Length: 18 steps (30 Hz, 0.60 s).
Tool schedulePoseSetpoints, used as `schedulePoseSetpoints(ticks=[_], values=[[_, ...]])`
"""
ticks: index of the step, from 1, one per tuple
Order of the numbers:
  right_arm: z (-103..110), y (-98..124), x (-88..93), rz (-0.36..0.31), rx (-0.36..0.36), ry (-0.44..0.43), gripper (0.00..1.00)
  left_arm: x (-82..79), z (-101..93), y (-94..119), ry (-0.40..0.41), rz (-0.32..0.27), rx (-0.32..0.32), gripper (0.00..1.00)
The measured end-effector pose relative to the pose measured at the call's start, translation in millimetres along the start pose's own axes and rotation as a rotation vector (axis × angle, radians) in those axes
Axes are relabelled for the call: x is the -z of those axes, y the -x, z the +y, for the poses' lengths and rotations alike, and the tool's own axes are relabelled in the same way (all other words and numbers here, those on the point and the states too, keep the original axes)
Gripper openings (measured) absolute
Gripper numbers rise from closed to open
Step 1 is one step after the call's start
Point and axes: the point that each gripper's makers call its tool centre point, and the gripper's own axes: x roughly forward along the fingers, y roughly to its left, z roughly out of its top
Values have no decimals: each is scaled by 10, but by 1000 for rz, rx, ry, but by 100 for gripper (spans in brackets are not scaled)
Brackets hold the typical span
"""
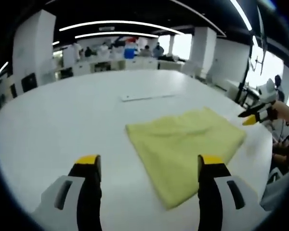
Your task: Fold the garment on the visible template until the final outline fits inside the template.
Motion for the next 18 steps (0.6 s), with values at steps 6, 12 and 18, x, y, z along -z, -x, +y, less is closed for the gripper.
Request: schedulePoseSetpoints(ticks=[6, 12, 18], values=[[11, 47, 172, 19, -5, -13, 68, 244, -21, 36, 32, 43, 12, 66], [-2, 85, 323, 39, 7, -30, 58, 499, -41, 41, 74, 107, 15, 60], [-8, 95, 408, 42, 4, -53, 45, 588, -100, 26, 138, 109, 32, 50]])
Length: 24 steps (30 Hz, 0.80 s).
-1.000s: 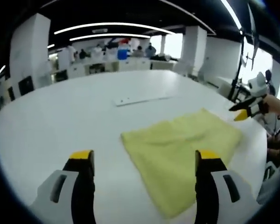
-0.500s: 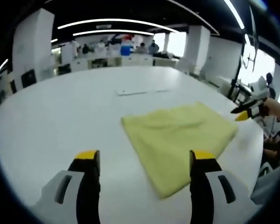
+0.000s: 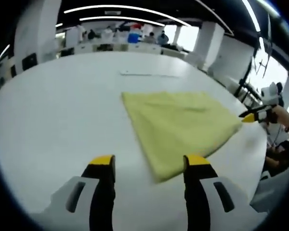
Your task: Fold the garment on the visible template until the final outline fits inside the template.
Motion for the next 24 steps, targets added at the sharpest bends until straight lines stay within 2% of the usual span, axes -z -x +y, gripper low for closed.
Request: schedulePoseSetpoints(ticks=[5, 8, 12, 19, 24], values=[[-61, -32, 71, 7, 11, -16, 36, 48, -30, -29, 22, 9, 6, 42], [-53, -41, 100, 4, -1, -50, 33, 98, -39, -53, 66, 18, 19, 36], [-10, -48, 110, 4, -21, -78, 26, 164, -53, -76, 92, 35, 30, 25], [43, -20, 65, -4, -37, -89, 19, 209, -86, -95, 129, 42, 43, 20], [-2, -28, 74, 1, -29, -102, 13, 205, -111, -112, 152, 43, 53, 16]])
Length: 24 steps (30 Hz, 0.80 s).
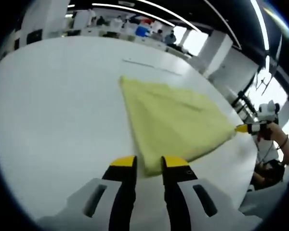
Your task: Fold the garment on the visible template until the final outline fits inside the template.
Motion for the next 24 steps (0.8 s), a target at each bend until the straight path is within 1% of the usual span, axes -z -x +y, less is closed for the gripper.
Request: schedulePoseSetpoints(ticks=[1, 3, 4, 5, 7, 8, 9, 10, 11, 12, 15, 21, 24], values=[[-8, -1, 6, 2, 4, 0, 9, -6, -10, -6, 10, -4, 5, 14], [-57, -2, 27, 10, 26, 23, 2, 12, -26, -23, 42, 10, 17, 8], [-68, -4, 31, 11, 30, 26, 0, 4, -22, -29, 40, 6, 13, 6], [-70, -9, 39, 14, 29, 25, 0, 3, -21, -34, 34, 6, 11, 1], [-80, -20, 51, 17, 35, 31, 0, 8, -16, -42, 29, 12, 7, 0], [-98, -31, 68, 28, 44, 58, 0, 13, -17, -43, 18, 19, 7, 0], [-108, -37, 70, 29, 50, 67, 0, 12, -5, -41, 0, 19, -2, 0], [-128, -43, 61, 31, 56, 103, 0, 16, 18, -39, -59, 29, -5, 0], [-150, -43, 68, 40, 67, 124, 0, 14, 37, -33, -79, 28, -18, 0], [-155, -48, 63, 38, 70, 128, 0, 15, 29, -30, -64, 27, -16, 0], [-172, -64, 78, 43, 72, 125, 0, 26, 40, -19, -71, 37, -11, 0], [-227, -86, 95, 49, 74, 121, 0, 24, 45, -17, -50, 43, -6, 0], [-218, -60, 122, 68, 76, 109, 0, 15, 31, 10, -44, 41, -7, 0]])
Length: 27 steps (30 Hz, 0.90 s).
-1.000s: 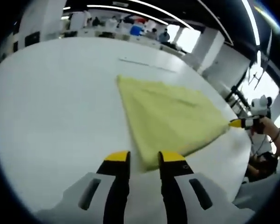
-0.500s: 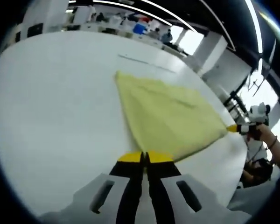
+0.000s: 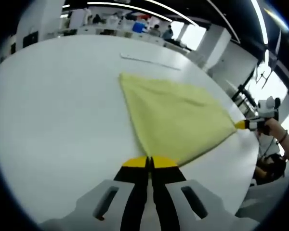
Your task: Fold the garment on the visible template until the final outline fits inside the template.
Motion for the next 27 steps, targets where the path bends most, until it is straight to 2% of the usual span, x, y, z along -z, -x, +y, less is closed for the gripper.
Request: schedulePoseSetpoints(ticks=[10, 17, 21, 27], values=[[21, 40, 59, 2, -12, -18, 0, 52, -27, 97, -3, 1, 5, 0], [58, 82, 103, -2, -17, -23, 0, 115, -61, 168, -58, 14, -4, 0], [76, 104, 140, 4, -17, -20, 0, 177, -71, 220, -39, 29, 4, 0], [114, 120, 177, 8, -15, -12, 0, 217, -73, 240, -56, 34, -6, 0]])
